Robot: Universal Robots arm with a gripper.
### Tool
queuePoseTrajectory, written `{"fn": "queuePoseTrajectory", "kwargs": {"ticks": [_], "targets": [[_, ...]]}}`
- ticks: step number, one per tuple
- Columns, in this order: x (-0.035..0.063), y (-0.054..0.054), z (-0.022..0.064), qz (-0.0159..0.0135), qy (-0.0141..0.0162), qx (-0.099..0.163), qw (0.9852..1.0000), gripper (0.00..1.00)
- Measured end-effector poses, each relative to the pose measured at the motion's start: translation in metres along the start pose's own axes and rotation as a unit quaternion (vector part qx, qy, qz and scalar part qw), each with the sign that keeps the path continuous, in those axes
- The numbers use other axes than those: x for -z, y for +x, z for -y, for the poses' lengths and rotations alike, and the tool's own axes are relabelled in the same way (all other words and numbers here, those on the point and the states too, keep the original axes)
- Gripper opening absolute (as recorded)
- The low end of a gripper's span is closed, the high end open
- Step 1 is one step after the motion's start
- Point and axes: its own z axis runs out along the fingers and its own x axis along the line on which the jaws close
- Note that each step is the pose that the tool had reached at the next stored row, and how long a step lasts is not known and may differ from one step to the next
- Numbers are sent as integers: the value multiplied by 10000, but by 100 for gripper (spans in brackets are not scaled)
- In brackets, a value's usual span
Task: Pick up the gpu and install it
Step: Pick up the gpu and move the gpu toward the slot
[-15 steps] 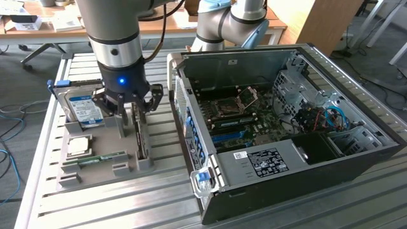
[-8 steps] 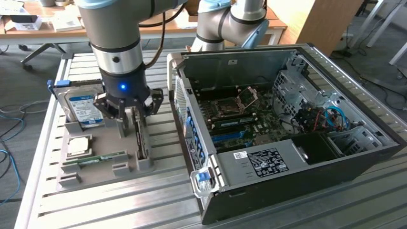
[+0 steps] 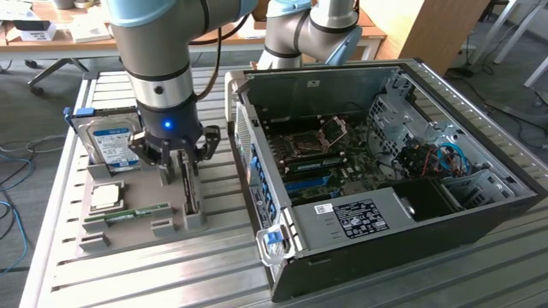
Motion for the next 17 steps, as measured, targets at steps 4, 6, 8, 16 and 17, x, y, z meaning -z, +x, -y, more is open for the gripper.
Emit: {"fn": "queuePoseTrajectory", "kwargs": {"ticks": [4,6,8,16,17], "targets": [[-16,-25,-1,0,0,1,10000,47],[-22,-26,-1,0,0,-1,10000,47],[-39,-30,0,0,0,1,10000,47],[-122,-30,3,0,0,1,10000,47],[-131,-30,4,0,0,1,10000,47]]}}
